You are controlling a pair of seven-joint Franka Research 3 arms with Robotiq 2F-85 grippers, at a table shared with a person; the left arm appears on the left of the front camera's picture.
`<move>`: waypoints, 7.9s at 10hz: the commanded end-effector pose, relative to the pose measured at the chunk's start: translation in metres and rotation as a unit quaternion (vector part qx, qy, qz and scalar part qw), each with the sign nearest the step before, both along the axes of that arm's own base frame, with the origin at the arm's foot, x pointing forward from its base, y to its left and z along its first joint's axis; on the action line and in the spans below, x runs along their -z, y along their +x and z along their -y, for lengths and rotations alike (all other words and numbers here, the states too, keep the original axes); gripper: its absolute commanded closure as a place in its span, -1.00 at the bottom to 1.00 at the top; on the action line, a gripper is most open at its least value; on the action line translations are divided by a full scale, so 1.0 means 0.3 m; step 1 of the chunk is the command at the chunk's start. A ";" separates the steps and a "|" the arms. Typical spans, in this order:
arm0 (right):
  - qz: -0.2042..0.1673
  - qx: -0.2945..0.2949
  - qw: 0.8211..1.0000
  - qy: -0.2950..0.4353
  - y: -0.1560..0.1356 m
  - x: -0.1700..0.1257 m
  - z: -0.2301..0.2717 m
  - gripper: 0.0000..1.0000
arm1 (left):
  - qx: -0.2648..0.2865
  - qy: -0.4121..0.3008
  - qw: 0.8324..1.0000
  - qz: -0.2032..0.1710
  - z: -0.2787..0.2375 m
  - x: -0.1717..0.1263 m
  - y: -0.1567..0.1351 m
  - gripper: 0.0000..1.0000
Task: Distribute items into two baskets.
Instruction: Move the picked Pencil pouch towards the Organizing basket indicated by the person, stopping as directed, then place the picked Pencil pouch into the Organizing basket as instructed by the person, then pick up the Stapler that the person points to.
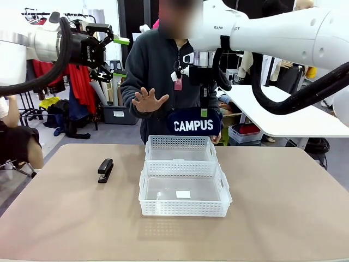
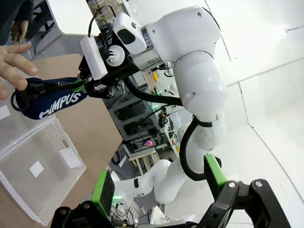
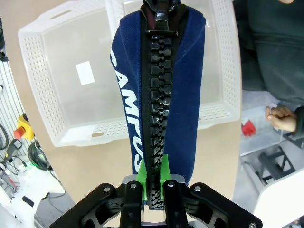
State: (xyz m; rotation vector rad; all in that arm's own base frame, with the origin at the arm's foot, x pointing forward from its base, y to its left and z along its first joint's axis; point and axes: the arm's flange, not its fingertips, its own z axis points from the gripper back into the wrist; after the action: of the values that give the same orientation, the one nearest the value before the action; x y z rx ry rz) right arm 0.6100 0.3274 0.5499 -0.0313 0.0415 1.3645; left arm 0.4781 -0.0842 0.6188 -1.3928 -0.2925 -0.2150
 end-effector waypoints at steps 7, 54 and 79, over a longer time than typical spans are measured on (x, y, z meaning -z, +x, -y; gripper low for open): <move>0.000 0.000 1.000 -0.001 0.001 0.002 -0.001 1.00 | 0.000 -0.003 1.000 -0.003 -0.001 -0.008 -0.003 -1.00; 0.014 -0.028 0.999 0.033 0.121 0.534 0.005 -1.00 | 0.000 -0.003 1.000 -0.003 -0.001 -0.008 -0.003 -1.00; -0.095 0.209 0.961 0.155 -0.085 -0.071 0.220 -1.00 | 0.000 -0.003 1.000 -0.003 -0.001 -0.008 -0.003 -1.00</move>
State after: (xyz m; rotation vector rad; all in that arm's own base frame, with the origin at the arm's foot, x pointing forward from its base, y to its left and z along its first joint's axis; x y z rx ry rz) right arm 0.5971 0.2739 0.5674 0.2869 -0.0425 1.0113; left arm 0.4783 -0.0838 0.6187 -1.3927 -0.2927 -0.2140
